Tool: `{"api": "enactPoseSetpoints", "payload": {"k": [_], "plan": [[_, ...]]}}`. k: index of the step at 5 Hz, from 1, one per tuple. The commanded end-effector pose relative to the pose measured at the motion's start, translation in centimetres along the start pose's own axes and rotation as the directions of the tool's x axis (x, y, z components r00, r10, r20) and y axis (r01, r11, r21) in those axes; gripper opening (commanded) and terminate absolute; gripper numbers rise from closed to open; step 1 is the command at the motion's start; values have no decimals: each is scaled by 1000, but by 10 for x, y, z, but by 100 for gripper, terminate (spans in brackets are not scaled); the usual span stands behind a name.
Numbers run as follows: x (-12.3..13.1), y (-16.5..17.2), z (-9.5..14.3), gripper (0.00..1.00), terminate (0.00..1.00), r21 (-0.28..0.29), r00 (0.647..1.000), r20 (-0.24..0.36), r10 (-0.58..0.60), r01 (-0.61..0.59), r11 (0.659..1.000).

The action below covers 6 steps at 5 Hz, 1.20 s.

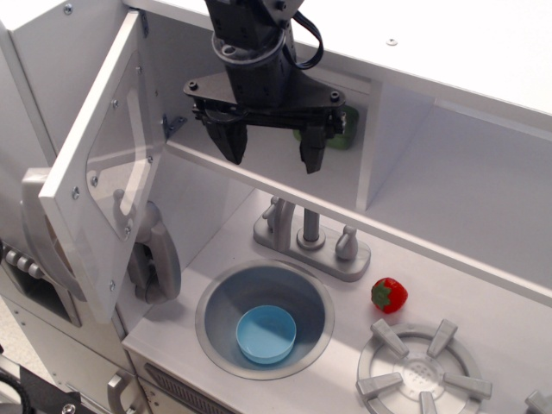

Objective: Close microwave

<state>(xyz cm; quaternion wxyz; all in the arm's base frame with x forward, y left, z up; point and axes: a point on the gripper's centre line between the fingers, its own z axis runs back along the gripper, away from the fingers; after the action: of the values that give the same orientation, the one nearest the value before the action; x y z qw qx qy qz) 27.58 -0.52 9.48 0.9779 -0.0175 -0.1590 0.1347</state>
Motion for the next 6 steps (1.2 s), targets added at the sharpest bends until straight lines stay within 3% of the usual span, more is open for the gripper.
{"api": "enactPoseSetpoints", "payload": {"k": [1,3,4,5,6], "plan": [[0,0,0,100,0,0,1000,0,0,0,1000],[6,16,83,100,0,-75,999,-15,50,-51,996],[3,44,114,100,0,-80,993,-16,115,-115,990],[-5,87,111,100,0,-11,988,-4,152,-152,988],[-6,111,104,100,0,-1,986,10,168,-168,986]]}}
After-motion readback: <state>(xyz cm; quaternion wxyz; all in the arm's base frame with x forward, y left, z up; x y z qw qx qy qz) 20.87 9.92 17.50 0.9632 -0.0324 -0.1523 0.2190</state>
